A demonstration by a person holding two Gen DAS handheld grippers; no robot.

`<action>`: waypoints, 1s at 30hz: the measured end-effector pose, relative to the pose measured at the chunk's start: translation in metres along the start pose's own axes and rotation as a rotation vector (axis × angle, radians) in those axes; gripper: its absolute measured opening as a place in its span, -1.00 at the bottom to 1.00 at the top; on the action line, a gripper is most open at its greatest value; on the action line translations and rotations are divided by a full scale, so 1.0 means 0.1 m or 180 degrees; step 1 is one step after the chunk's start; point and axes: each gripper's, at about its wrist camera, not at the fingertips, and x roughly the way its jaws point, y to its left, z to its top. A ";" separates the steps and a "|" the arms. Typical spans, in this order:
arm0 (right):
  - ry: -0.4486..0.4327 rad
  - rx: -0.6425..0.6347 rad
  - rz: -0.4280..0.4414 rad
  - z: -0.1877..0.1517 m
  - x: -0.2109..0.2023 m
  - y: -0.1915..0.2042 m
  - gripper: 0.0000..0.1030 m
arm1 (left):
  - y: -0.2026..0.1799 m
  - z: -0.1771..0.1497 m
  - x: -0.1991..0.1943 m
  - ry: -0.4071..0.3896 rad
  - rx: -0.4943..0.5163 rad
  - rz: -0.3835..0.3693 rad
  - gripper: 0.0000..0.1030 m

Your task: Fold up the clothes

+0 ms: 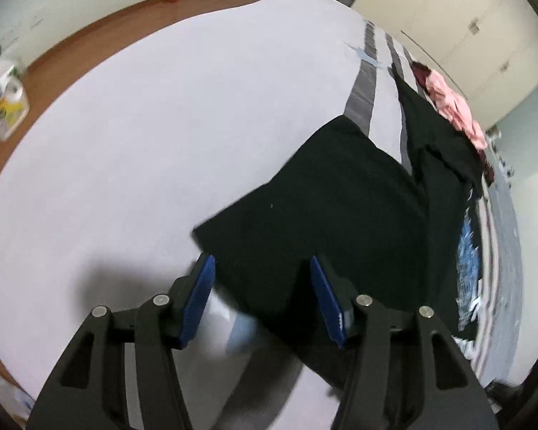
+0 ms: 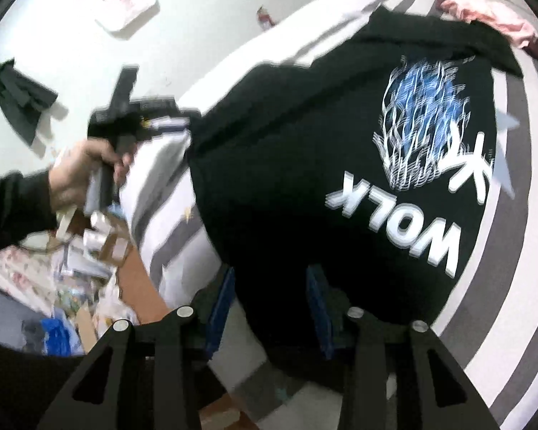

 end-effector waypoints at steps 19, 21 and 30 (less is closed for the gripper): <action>-0.0351 0.0319 -0.0099 0.86 1.02 -0.24 -0.25 | 0.61 0.32 0.04 0.0038 0.0013 0.0594 -0.92; -0.0354 0.0304 -0.0099 0.79 1.01 -0.26 -0.25 | 0.62 0.35 -0.06 -0.0104 -0.0054 0.0580 -0.92; -0.0362 0.0228 -0.0122 0.69 0.99 -0.26 -0.26 | -0.48 0.73 0.29 -0.0009 0.0660 -0.0626 -0.67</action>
